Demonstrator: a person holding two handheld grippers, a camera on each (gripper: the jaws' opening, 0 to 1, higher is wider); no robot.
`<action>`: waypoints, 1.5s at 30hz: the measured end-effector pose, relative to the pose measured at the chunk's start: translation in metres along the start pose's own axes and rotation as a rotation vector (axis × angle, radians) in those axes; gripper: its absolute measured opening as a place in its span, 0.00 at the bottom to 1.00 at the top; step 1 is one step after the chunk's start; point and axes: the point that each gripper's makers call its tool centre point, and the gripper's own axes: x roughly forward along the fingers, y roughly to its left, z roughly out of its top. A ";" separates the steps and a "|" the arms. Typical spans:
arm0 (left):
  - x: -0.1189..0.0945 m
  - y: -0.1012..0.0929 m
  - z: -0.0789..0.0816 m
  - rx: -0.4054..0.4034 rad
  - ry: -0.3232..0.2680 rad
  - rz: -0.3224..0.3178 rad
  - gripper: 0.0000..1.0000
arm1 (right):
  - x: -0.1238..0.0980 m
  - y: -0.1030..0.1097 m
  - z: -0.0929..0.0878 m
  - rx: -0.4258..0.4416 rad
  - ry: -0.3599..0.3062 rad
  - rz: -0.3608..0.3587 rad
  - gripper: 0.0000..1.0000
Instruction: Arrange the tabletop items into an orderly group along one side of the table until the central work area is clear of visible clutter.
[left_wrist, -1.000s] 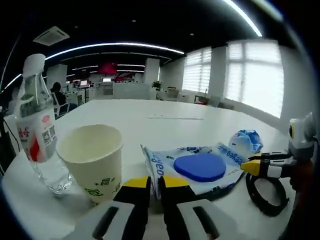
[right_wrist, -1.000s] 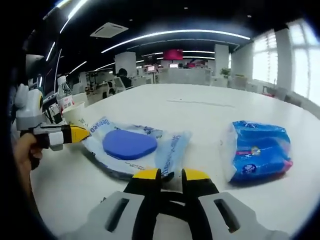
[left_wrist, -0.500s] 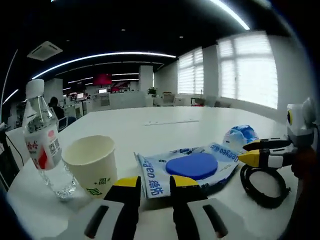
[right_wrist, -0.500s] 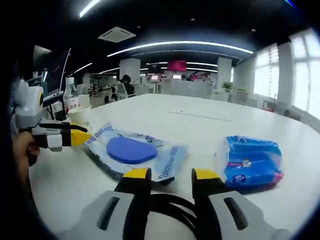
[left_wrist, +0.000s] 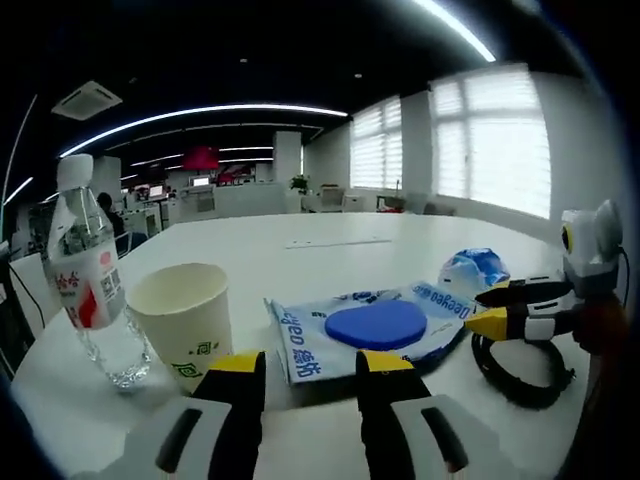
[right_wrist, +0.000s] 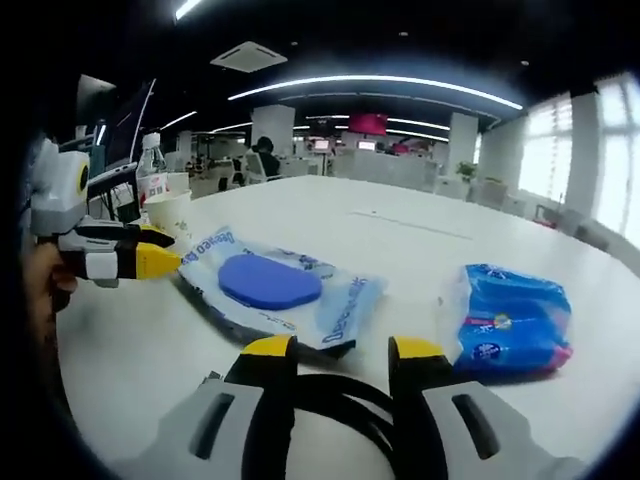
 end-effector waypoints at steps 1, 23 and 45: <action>0.000 0.001 0.000 -0.003 0.000 0.001 0.35 | 0.000 -0.001 0.000 0.002 0.002 -0.001 0.34; -0.031 -0.002 -0.003 -0.009 -0.042 -0.048 0.42 | -0.020 0.011 0.015 -0.107 -0.078 0.051 0.47; -0.057 -0.008 0.012 0.002 -0.121 -0.139 0.90 | -0.048 0.017 0.028 -0.153 -0.144 0.086 0.86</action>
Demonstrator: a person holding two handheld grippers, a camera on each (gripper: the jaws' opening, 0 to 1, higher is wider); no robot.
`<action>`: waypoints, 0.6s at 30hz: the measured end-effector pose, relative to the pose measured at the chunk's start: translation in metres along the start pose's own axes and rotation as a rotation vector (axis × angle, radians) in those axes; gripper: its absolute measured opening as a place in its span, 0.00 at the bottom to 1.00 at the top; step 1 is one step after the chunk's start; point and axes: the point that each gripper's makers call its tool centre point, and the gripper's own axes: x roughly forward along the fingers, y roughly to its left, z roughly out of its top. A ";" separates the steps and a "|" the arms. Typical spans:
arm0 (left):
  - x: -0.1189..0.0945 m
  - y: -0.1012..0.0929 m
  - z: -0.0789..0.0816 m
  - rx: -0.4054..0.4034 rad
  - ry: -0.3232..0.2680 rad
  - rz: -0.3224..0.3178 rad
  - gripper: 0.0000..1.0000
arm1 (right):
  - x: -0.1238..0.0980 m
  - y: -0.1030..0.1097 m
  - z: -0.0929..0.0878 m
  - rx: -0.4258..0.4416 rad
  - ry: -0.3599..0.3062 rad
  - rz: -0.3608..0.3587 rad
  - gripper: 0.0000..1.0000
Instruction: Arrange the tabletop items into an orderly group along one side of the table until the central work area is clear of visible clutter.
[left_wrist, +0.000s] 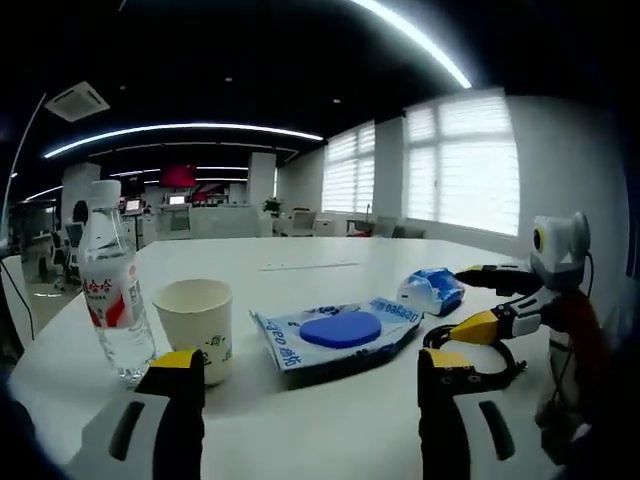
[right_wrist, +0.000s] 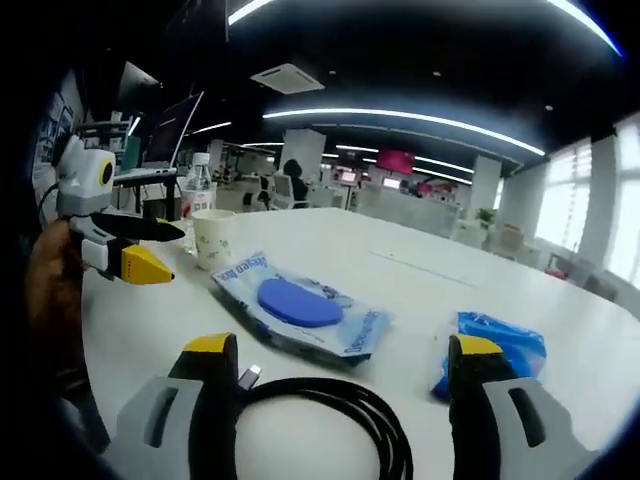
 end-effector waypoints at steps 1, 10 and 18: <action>-0.002 0.001 0.000 0.005 0.006 0.003 0.92 | -0.001 0.000 0.000 0.004 0.002 0.004 0.88; -0.008 0.000 0.003 -0.013 0.006 -0.019 0.98 | -0.007 -0.001 0.003 -0.023 0.003 -0.003 0.97; -0.016 -0.001 0.010 -0.025 -0.043 -0.043 1.00 | -0.022 -0.003 0.010 0.049 -0.024 0.048 1.00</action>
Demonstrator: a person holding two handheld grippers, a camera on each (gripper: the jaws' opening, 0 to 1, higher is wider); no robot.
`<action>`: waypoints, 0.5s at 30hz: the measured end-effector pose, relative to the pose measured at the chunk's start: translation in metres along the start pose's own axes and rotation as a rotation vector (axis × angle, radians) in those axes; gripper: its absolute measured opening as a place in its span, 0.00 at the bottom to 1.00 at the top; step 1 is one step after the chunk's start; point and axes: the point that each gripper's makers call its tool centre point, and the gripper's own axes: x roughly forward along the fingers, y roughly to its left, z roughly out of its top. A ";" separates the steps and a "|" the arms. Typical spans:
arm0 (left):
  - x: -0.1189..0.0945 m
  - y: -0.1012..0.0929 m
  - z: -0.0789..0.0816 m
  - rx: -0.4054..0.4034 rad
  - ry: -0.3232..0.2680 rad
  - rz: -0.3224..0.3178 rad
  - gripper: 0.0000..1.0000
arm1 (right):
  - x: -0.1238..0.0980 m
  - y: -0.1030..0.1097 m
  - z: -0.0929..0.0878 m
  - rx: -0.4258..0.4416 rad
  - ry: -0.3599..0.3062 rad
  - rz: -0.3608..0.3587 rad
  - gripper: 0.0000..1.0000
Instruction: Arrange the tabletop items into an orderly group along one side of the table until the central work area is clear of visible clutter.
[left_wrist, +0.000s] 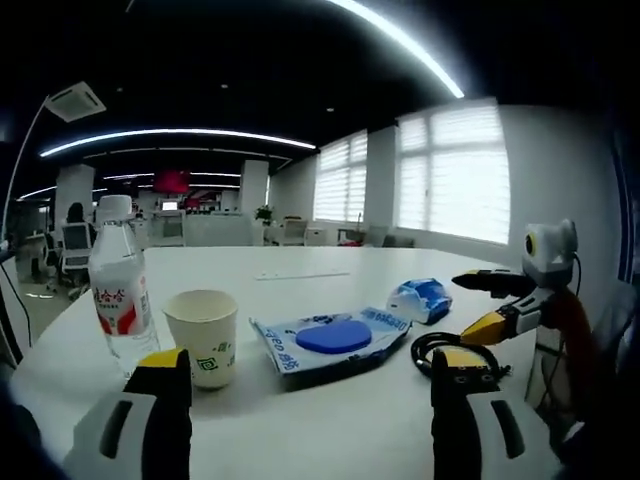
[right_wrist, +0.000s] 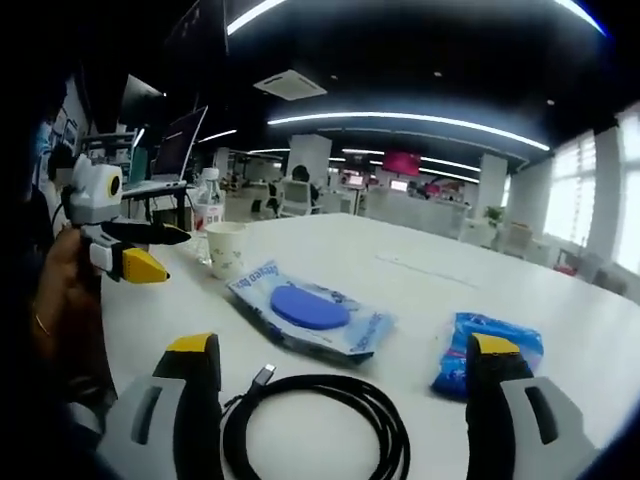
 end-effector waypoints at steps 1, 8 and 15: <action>0.000 0.000 -0.001 0.000 0.004 0.000 1.00 | -0.003 -0.001 0.000 -0.006 -0.004 -0.002 1.00; -0.003 0.005 -0.001 -0.001 0.002 0.011 1.00 | -0.012 -0.010 -0.011 -0.027 0.043 -0.002 1.00; -0.010 0.008 -0.001 -0.012 0.008 0.013 1.00 | -0.022 -0.007 -0.005 0.005 0.012 0.034 1.00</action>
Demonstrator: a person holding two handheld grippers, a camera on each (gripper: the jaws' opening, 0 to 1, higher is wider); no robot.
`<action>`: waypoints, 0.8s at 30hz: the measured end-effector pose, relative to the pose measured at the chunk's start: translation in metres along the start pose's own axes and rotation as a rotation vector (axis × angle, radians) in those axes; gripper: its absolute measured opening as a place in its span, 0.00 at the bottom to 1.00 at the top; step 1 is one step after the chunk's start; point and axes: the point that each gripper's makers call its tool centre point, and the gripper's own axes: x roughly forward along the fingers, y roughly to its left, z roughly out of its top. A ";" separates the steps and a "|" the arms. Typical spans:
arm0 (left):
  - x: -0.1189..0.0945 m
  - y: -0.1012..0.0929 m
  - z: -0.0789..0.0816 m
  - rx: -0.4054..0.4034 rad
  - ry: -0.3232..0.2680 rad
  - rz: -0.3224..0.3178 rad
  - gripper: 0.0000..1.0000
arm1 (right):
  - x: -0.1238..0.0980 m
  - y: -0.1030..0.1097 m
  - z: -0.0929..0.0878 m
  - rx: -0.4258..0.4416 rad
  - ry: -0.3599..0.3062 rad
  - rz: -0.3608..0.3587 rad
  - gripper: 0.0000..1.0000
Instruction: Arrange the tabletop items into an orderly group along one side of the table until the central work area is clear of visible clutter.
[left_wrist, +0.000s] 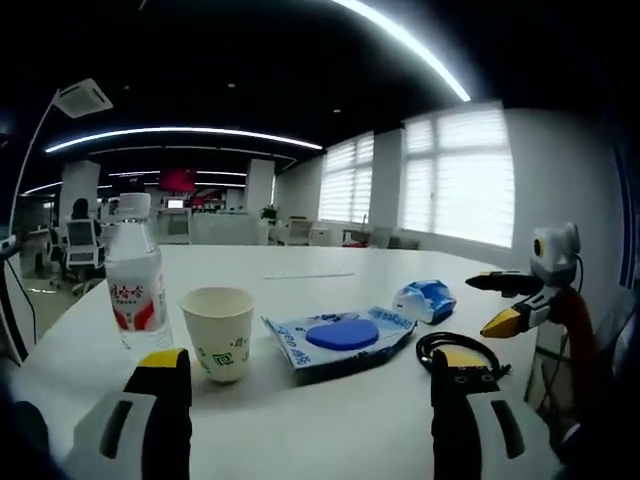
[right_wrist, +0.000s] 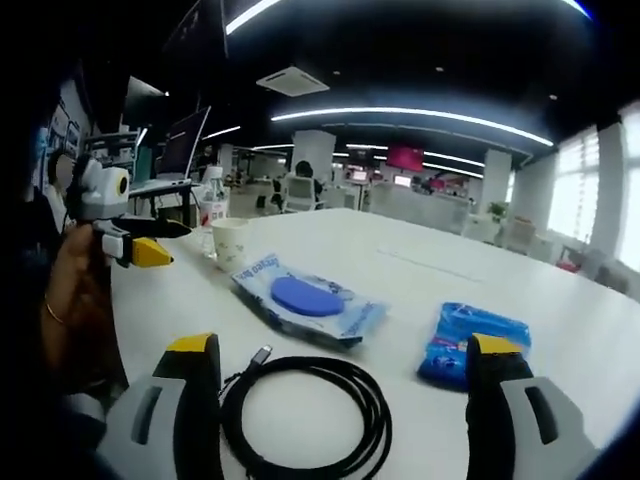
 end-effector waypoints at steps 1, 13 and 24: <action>-0.002 0.000 0.000 0.004 0.001 -0.003 1.00 | -0.003 0.000 0.001 0.007 -0.008 0.007 1.00; -0.022 0.002 -0.002 0.025 0.012 0.012 1.00 | -0.032 -0.023 -0.008 0.001 -0.001 -0.036 0.99; -0.033 -0.003 -0.005 0.052 0.033 0.021 1.00 | -0.055 -0.021 -0.016 0.035 -0.014 0.027 1.00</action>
